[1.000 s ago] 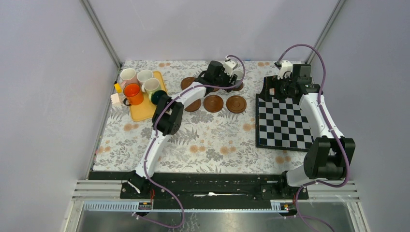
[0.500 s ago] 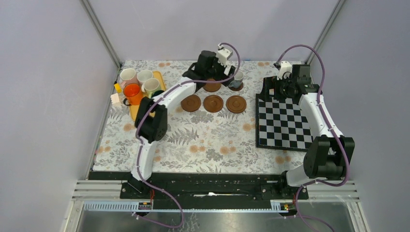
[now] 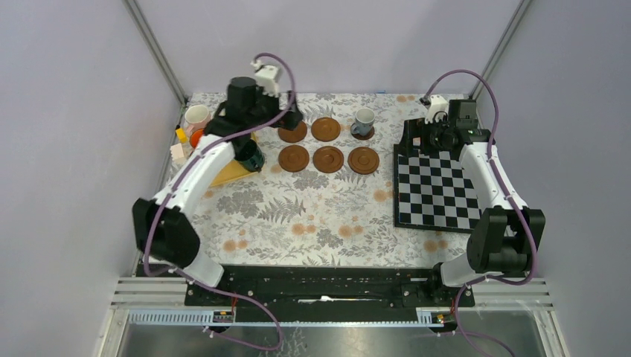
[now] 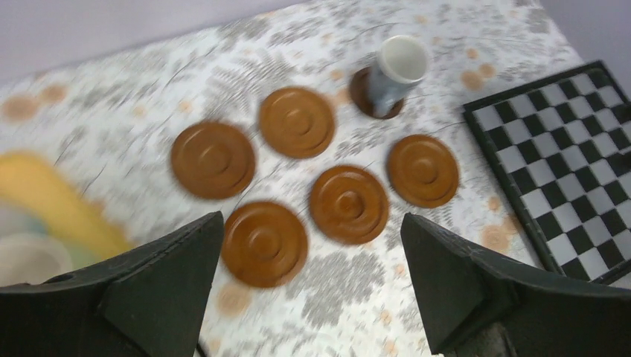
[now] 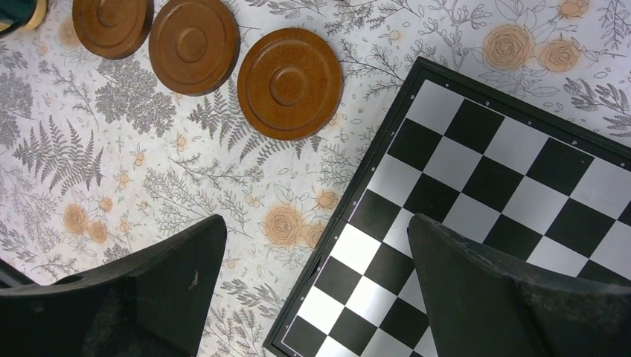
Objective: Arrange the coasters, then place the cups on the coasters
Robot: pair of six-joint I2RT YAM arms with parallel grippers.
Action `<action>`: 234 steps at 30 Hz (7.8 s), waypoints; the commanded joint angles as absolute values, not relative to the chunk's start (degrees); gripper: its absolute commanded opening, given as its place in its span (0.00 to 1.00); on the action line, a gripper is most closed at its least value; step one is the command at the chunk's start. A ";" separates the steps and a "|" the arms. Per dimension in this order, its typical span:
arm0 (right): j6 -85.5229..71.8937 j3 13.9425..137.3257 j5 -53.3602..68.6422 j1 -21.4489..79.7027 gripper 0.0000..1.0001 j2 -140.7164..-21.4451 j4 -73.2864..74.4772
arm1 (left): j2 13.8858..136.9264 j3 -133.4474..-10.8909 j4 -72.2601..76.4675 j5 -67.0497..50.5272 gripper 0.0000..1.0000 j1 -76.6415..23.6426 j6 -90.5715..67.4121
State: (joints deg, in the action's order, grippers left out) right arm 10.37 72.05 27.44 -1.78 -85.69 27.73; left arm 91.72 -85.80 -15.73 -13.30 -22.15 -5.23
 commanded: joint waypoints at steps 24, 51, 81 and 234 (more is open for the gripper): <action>11.16 77.82 28.18 10.18 1.00 -91.56 30.08 | 69.87 -51.17 -15.63 -22.40 0.69 11.42 -2.27; 12.12 79.14 22.94 10.11 0.99 -92.66 31.22 | 82.44 -49.95 -1.75 9.67 0.75 -11.07 -24.10; 13.53 77.49 21.99 10.04 1.00 -90.67 31.11 | 81.05 -48.89 -6.73 12.30 0.00 -10.43 -19.04; 17.05 69.15 26.56 3.87 0.99 -81.17 32.00 | 139.89 -131.06 -28.45 -16.75 0.02 -22.54 9.00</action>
State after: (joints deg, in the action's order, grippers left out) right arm 16.69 68.79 25.15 3.97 -82.87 32.71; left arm 140.46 -127.33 -33.74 -17.06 -22.26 8.38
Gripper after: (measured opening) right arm 0.993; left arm 0.196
